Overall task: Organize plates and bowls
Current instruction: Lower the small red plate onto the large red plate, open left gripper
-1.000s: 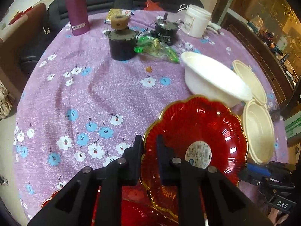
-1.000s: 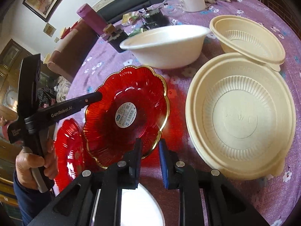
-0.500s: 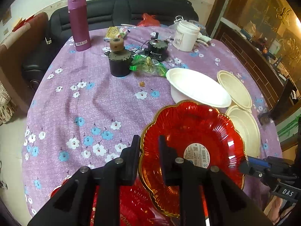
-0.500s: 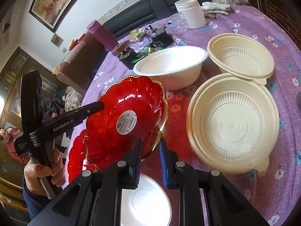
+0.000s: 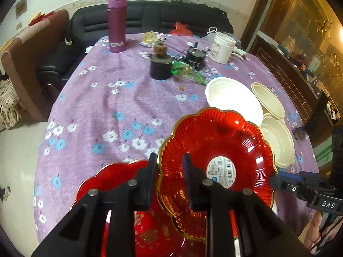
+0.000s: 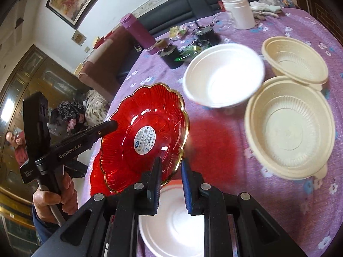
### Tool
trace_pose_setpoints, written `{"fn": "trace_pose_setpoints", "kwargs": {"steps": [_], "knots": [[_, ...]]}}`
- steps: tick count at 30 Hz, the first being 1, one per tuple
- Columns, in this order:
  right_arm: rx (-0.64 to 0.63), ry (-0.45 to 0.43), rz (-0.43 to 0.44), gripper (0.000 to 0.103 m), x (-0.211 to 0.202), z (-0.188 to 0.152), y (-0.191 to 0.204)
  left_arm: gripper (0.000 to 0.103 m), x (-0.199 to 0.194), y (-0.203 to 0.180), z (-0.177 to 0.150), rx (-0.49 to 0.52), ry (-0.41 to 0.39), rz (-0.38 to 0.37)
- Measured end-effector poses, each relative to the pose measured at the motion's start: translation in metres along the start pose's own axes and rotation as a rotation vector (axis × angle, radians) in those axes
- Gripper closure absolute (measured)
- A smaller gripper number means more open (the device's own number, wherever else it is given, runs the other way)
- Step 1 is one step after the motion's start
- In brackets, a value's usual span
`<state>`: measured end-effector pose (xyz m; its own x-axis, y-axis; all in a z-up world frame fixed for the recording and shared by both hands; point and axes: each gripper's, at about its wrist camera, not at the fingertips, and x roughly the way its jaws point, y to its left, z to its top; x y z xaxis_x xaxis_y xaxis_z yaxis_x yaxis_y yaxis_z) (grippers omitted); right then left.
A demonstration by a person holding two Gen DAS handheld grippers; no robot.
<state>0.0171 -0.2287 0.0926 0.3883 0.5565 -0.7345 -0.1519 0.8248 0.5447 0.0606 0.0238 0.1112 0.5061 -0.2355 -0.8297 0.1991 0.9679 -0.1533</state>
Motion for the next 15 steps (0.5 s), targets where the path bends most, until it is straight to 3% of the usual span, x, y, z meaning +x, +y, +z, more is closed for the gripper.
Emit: {"fn": "trace_pose_setpoints", "kwargs": {"steps": [15], "knots": [[-0.069, 0.108, 0.088, 0.082, 0.047, -0.027, 0.045, 0.08, -0.041, 0.056, -0.068, -0.097, -0.047, 0.062]]}}
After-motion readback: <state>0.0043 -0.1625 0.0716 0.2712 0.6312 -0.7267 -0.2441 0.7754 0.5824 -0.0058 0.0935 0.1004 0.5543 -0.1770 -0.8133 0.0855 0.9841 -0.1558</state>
